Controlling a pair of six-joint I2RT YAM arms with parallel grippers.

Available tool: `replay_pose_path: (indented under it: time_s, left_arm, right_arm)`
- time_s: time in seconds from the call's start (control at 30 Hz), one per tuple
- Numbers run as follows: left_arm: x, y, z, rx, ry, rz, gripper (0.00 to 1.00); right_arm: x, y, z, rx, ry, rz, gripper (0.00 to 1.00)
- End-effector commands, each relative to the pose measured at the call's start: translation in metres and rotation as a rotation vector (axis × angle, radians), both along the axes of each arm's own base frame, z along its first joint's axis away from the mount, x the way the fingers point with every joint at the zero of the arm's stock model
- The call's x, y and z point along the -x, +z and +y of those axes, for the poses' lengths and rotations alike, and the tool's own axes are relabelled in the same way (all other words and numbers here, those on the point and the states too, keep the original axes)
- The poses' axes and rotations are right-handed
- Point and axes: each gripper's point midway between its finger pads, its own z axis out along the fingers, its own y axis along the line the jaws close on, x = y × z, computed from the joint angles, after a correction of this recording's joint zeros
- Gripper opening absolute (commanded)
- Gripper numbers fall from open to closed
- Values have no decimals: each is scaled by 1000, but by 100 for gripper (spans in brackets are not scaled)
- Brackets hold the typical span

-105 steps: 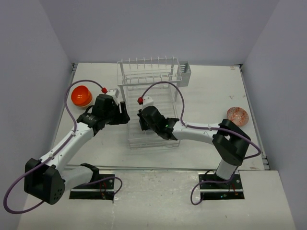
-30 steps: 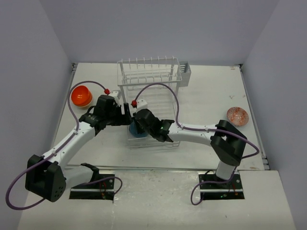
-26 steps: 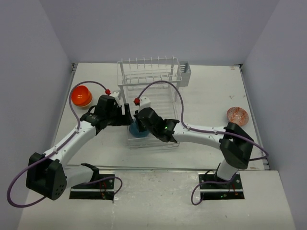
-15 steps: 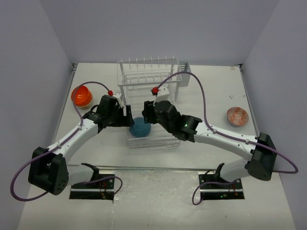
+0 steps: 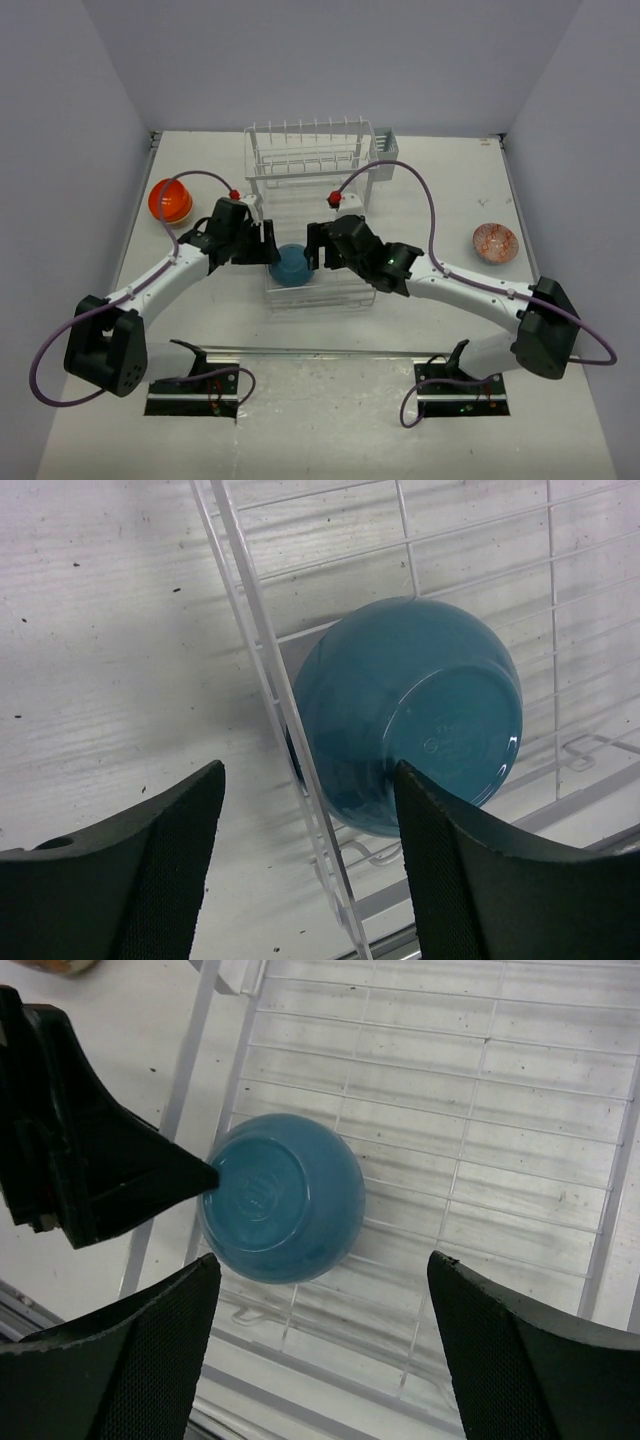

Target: Unload the bowls from the dish rack

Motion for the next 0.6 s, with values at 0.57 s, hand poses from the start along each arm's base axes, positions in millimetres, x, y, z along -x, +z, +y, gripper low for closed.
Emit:
replay_pose_path:
  time_s: [0.57]
  left_arm:
    - [-1, 3, 6, -23, 40, -19, 37]
  right_arm:
    - [3, -46, 23, -237, 225, 277, 94]
